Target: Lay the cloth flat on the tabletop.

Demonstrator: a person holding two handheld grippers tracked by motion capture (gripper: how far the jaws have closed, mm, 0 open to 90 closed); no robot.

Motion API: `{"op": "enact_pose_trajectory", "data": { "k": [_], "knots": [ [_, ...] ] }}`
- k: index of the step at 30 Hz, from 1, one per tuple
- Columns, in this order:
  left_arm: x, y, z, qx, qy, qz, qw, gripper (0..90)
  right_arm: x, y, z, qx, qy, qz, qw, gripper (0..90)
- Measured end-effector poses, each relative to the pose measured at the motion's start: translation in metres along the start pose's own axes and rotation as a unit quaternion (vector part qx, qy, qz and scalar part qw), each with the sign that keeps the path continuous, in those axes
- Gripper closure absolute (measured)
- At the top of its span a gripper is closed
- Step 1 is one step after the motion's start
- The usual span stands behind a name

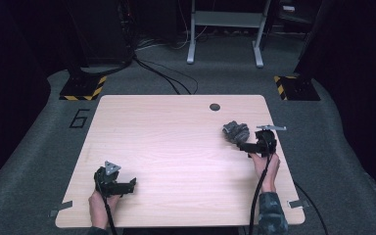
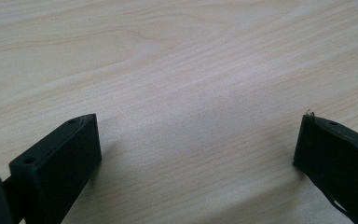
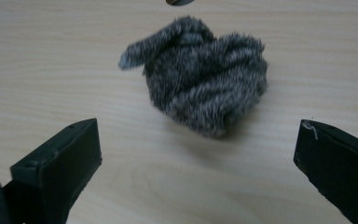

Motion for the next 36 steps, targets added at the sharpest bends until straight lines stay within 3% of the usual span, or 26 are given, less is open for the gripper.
{"op": "enact_pose_trajectory", "data": {
  "k": [2,12,15,20,23,35,36],
  "knots": [
    [0.000,0.000,0.000,0.000,0.000,0.000,1.0000,0.4,-0.010,-0.002,-0.016,-0.005,-0.006,0.004,1.0000,0.0],
    [0.000,0.000,0.000,0.000,-0.001,0.001,1.0000,0.6,-0.041,-0.006,-0.047,-0.020,-0.009,0.005,0.9997,0.5],
    [0.000,0.000,0.000,0.000,-0.001,0.000,1.0000,0.7,-0.057,-0.008,-0.056,-0.017,0.008,0.017,0.9997,1.9],
    [0.000,0.000,0.000,-0.001,-0.002,0.000,1.0000,0.7,-0.072,-0.018,-0.049,-0.032,0.040,0.033,0.9981,6.6],
    [0.000,0.000,0.000,-0.001,-0.002,0.001,1.0000,0.6,-0.075,-0.024,-0.036,-0.067,0.056,0.027,0.9958,13.5],
    [0.000,0.000,0.000,0.000,-0.001,0.001,1.0000,0.6,-0.078,-0.031,-0.013,-0.066,0.065,0.004,0.9957,32.6],
    [0.000,0.000,0.000,0.000,-0.001,0.001,1.0000,0.6,-0.080,-0.031,-0.011,-0.046,0.058,0.009,0.9972,37.8]
  ]
}}
Point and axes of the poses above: each handheld gripper's, and its own axes: x roughly backward along the jaws, z roughly out of its underside, y roughly to its left, the point moved 8 cm from there along -x, roughly forward along the jaws, and after that the axes turned 13 degrees about -z, right-handed, at the moved point
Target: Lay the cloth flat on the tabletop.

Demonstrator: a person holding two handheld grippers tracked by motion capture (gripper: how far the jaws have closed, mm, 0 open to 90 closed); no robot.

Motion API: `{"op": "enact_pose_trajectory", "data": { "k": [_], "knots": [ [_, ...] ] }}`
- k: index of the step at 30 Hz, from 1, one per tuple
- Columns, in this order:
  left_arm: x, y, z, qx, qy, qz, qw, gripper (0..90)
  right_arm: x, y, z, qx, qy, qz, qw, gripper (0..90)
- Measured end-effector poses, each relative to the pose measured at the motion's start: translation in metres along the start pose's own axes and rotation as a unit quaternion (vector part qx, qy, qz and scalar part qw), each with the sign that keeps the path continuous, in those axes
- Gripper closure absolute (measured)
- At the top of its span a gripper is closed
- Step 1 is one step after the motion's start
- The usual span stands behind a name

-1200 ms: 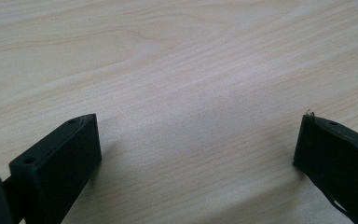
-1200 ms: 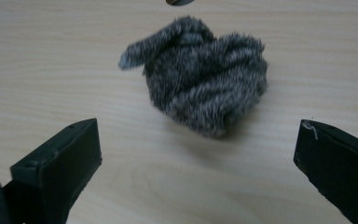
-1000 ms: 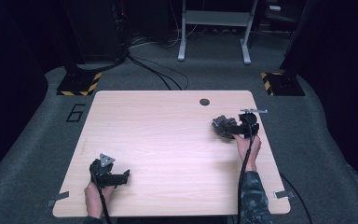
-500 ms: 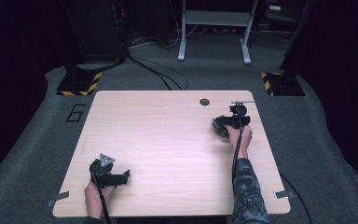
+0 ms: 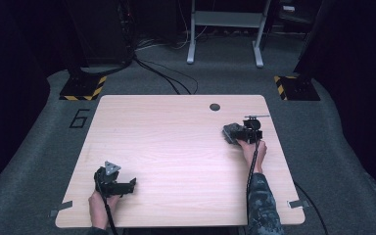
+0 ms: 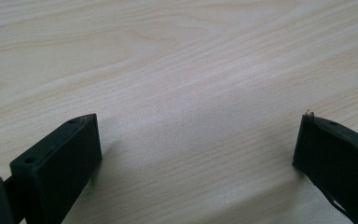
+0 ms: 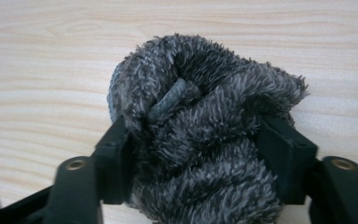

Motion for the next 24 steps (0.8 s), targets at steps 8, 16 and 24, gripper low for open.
{"op": "enact_pose_trajectory", "data": {
  "k": [8,16,24],
  "knots": [
    [0.000,0.000,0.000,0.001,0.000,-0.001,1.0000,0.6,0.003,-0.002,0.003,0.024,-0.020,-0.013,0.9994,55.2],
    [0.000,0.000,0.000,0.000,0.000,0.000,1.0000,0.7,0.013,0.005,0.000,0.036,-0.049,-0.011,0.9981,62.5],
    [0.000,0.000,0.000,0.000,0.000,0.000,1.0000,0.6,0.043,0.020,-0.011,0.062,-0.084,-0.024,0.9942,62.5]
  ]
}}
Point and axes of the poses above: each handheld gripper's, and its own axes: x roughly backward along the jaws, z roughly out of its underside, y roughly to its left, the point moved 8 cm from there along -x, roughly forward along the jaws, and after that the axes turned 13 degrees about -z, right-handed, at the moved point
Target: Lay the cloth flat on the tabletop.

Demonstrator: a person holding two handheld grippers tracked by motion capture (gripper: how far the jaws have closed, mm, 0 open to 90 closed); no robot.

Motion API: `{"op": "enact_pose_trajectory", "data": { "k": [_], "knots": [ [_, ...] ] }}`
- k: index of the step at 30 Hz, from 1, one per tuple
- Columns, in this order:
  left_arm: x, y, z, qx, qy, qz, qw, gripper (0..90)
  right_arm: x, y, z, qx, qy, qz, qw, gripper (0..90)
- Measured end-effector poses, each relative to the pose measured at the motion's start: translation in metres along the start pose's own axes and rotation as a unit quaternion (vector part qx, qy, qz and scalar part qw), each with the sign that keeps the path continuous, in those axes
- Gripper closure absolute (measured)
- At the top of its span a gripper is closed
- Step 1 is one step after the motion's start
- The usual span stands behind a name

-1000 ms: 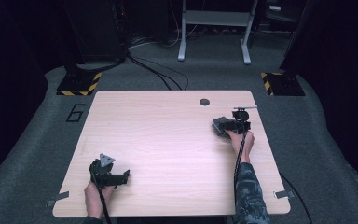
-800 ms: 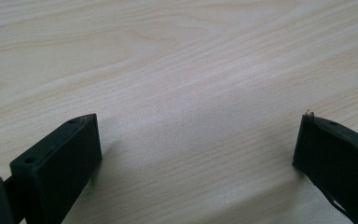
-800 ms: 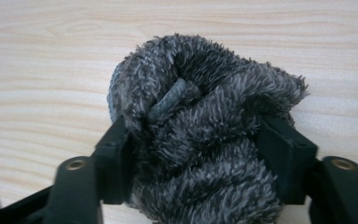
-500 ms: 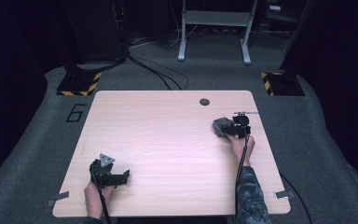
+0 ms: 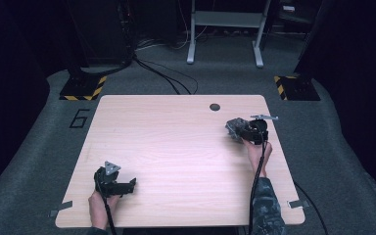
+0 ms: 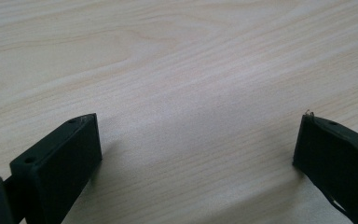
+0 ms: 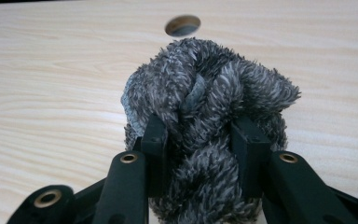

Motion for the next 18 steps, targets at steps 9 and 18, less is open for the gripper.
{"op": "enact_pose_trajectory", "data": {
  "k": [9,18],
  "knots": [
    [0.000,0.000,0.000,0.000,0.000,0.000,1.0000,0.7,0.021,0.029,-0.012,0.041,-0.011,-0.013,0.9990,62.5],
    [0.000,0.000,0.000,0.000,0.000,0.000,1.0000,0.6,0.031,0.078,-0.014,0.098,-0.005,-0.047,0.9941,62.3]
  ]
}}
Point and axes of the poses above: each handheld gripper's, and its own axes: x roughly backward along the jaws, z roughly out of its underside, y roughly to its left, the point moved 8 cm from there along -x, roughly forward along the jaws, and after that the axes turned 13 degrees about -z, right-handed, at the moved point
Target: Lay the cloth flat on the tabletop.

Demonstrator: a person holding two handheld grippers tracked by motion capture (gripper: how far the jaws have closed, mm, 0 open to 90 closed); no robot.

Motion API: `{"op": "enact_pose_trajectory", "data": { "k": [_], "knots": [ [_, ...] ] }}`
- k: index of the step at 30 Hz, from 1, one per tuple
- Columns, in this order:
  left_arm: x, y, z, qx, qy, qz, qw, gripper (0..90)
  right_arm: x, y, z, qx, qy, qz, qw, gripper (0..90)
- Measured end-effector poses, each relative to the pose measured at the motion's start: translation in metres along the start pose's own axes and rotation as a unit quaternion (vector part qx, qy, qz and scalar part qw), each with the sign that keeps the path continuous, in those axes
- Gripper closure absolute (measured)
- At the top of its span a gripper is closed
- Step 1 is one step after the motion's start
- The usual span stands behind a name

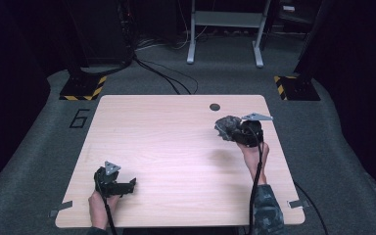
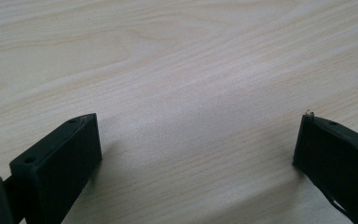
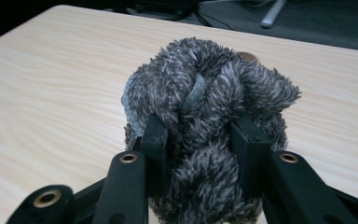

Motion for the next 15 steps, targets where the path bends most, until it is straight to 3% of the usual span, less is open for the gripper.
{"op": "enact_pose_trajectory", "data": {
  "k": [3,4,15],
  "knots": [
    [0.000,0.000,0.000,0.001,0.000,0.000,1.0000,0.7,-0.004,0.027,0.000,0.028,0.009,-0.019,0.9994,62.2],
    [0.000,0.000,0.000,0.000,0.000,0.001,1.0000,0.7,-0.004,0.027,0.000,0.028,0.009,-0.019,0.9994,62.2],
    [0.000,0.000,0.000,0.004,0.002,-0.002,1.0000,0.6,-0.025,0.099,0.018,0.059,0.032,-0.101,0.9926,61.6]
  ]
}}
Point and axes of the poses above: each handheld gripper's, and its own axes: x roughly backward along the jaws, z roughly out of its underside, y roughly to its left, the point moved 8 cm from there along -x, roughly forward along the jaws, and after that the axes turned 13 degrees about -z, right-handed, at the moved point
